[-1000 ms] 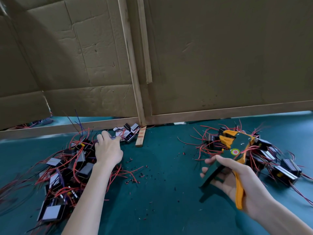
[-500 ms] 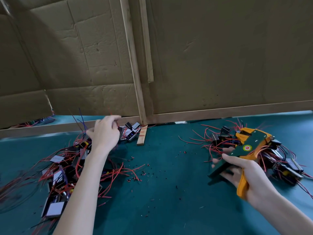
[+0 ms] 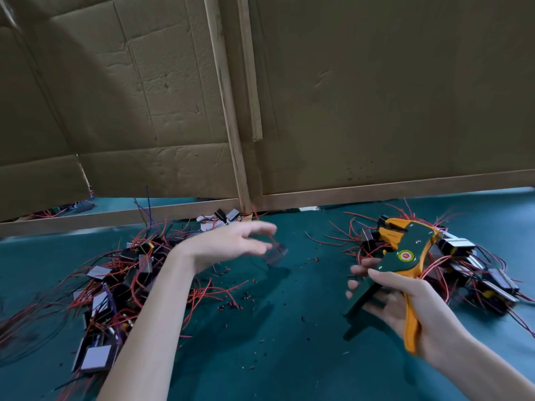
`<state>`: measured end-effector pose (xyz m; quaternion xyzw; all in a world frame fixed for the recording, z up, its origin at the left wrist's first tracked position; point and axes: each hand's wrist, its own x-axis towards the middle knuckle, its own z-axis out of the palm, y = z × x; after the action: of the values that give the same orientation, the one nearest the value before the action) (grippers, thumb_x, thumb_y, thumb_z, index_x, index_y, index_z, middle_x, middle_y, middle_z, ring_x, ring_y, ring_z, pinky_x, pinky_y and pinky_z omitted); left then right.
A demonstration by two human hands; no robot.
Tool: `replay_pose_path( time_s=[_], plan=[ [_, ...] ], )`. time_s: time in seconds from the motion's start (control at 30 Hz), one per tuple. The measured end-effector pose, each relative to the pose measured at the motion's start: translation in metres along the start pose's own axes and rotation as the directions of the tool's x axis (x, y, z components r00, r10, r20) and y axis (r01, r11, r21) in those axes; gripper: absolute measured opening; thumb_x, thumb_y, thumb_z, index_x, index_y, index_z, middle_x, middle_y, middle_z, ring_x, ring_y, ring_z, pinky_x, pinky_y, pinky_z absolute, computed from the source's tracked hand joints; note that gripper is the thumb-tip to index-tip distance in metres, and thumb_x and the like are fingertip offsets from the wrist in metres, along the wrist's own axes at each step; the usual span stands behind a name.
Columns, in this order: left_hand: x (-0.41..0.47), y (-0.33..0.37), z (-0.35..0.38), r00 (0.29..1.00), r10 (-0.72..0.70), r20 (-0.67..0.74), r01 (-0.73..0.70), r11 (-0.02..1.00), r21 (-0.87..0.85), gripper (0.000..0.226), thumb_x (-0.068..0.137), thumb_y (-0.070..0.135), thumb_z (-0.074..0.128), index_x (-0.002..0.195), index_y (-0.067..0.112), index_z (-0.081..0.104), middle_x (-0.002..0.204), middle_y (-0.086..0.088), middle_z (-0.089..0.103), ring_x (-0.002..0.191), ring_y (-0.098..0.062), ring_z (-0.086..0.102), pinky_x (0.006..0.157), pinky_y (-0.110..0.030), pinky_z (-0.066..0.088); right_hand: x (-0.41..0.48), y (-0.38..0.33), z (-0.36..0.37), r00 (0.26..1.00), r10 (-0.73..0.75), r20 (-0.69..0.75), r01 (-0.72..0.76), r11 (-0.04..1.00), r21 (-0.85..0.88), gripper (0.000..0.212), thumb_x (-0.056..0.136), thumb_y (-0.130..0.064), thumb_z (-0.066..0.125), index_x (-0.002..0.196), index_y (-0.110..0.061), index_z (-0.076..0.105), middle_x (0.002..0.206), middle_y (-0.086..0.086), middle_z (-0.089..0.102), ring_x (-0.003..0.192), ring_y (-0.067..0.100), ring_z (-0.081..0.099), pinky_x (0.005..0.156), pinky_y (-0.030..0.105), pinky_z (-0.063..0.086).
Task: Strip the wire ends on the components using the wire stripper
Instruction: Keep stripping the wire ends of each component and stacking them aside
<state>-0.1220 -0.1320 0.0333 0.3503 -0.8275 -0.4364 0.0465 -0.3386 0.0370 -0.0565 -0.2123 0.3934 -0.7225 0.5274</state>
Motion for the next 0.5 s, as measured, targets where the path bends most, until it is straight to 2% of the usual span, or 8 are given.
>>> replay_pose_path(
  time_s=[0.07, 0.13, 0.23, 0.3, 0.33, 0.4, 0.47, 0.5],
  plan=[
    [0.001, 0.001, 0.005, 0.985, 0.012, 0.170, -0.021, 0.998, 0.055, 0.038, 0.097, 0.008, 0.051, 0.134, 0.019, 0.053, 0.132, 0.005, 0.059, 0.120, 0.001, 0.054, 0.103, -0.011, 0.035, -0.001, 0.000, 0.000, 1.000, 0.006, 0.018, -0.006, 1.000, -0.002, 0.033, 0.072, -0.003, 0.061, 0.104, 0.001, 0.062, 0.094, 0.021, 0.070, 0.073, 0.033, 0.070, 0.064, 0.043, 0.060],
    [-0.001, 0.002, 0.005, 0.957, 0.062, 0.285, -0.091, 0.992, 0.090, 0.032, 0.096, -0.001, 0.049, 0.122, 0.008, 0.063, 0.130, 0.000, 0.062, 0.122, -0.002, 0.054, 0.104, -0.013, 0.035, -0.002, 0.001, 0.002, 0.999, 0.019, 0.041, -0.019, 1.000, -0.013, 0.032, 0.072, -0.002, 0.061, 0.104, 0.000, 0.062, 0.091, 0.021, 0.069, 0.073, 0.033, 0.069, 0.064, 0.043, 0.061],
    [-0.009, 0.004, 0.001, 0.923, 0.074, 0.376, -0.108, 0.992, 0.069, 0.036, 0.086, -0.016, 0.039, 0.094, 0.002, 0.069, 0.117, -0.008, 0.069, 0.116, -0.012, 0.061, 0.101, -0.019, 0.040, -0.005, 0.002, 0.004, 0.997, 0.030, 0.066, -0.028, 0.999, -0.031, 0.032, 0.071, -0.001, 0.061, 0.103, 0.001, 0.063, 0.088, 0.021, 0.069, 0.071, 0.033, 0.069, 0.063, 0.043, 0.060],
    [-0.010, 0.004, -0.003, 0.958, -0.023, 0.286, -0.007, 0.995, 0.102, 0.040, 0.082, -0.016, 0.035, 0.076, 0.010, 0.065, 0.102, -0.009, 0.074, 0.104, -0.014, 0.068, 0.090, -0.017, 0.045, -0.006, 0.002, 0.005, 0.996, 0.038, 0.080, -0.034, 0.998, -0.048, 0.034, 0.070, -0.001, 0.061, 0.104, 0.001, 0.062, 0.088, 0.022, 0.068, 0.071, 0.033, 0.069, 0.063, 0.043, 0.060],
    [-0.008, 0.002, -0.004, 0.975, -0.085, 0.205, 0.056, 0.988, 0.142, 0.040, 0.082, -0.014, 0.034, 0.073, 0.012, 0.063, 0.096, -0.007, 0.075, 0.098, -0.012, 0.070, 0.084, -0.017, 0.045, -0.006, 0.003, 0.005, 0.996, 0.044, 0.083, -0.039, 0.998, -0.057, 0.035, 0.070, -0.001, 0.061, 0.105, 0.002, 0.062, 0.088, 0.022, 0.068, 0.071, 0.034, 0.069, 0.063, 0.043, 0.060],
    [0.002, -0.003, -0.003, 0.982, -0.181, 0.044, 0.167, 0.959, 0.230, 0.038, 0.087, -0.010, 0.033, 0.078, 0.012, 0.062, 0.090, -0.003, 0.075, 0.087, -0.010, 0.071, 0.073, -0.017, 0.046, -0.007, 0.004, 0.006, 0.995, 0.054, 0.084, -0.047, 0.996, -0.079, 0.037, 0.069, -0.001, 0.062, 0.105, 0.002, 0.061, 0.087, 0.022, 0.068, 0.072, 0.034, 0.069, 0.063, 0.043, 0.060],
    [0.015, -0.006, 0.004, 0.969, -0.240, -0.052, 0.246, 0.937, 0.249, 0.025, 0.095, 0.002, 0.039, 0.090, 0.009, 0.062, 0.093, -0.006, 0.072, 0.081, -0.013, 0.067, 0.061, -0.016, 0.043, -0.008, 0.004, 0.006, 0.995, 0.060, 0.081, -0.052, 0.994, -0.099, 0.038, 0.068, -0.001, 0.062, 0.106, 0.003, 0.061, 0.087, 0.022, 0.068, 0.073, 0.035, 0.069, 0.064, 0.044, 0.060],
    [0.021, -0.008, 0.011, 0.962, -0.262, -0.081, 0.273, 0.933, 0.232, 0.019, 0.098, 0.010, 0.043, 0.094, 0.009, 0.061, 0.095, -0.008, 0.070, 0.081, -0.015, 0.063, 0.060, -0.018, 0.041, -0.008, 0.005, 0.007, 0.995, 0.063, 0.080, -0.055, 0.993, -0.106, 0.038, 0.068, -0.001, 0.062, 0.106, 0.003, 0.061, 0.087, 0.023, 0.068, 0.073, 0.035, 0.069, 0.064, 0.044, 0.060]
  ],
)
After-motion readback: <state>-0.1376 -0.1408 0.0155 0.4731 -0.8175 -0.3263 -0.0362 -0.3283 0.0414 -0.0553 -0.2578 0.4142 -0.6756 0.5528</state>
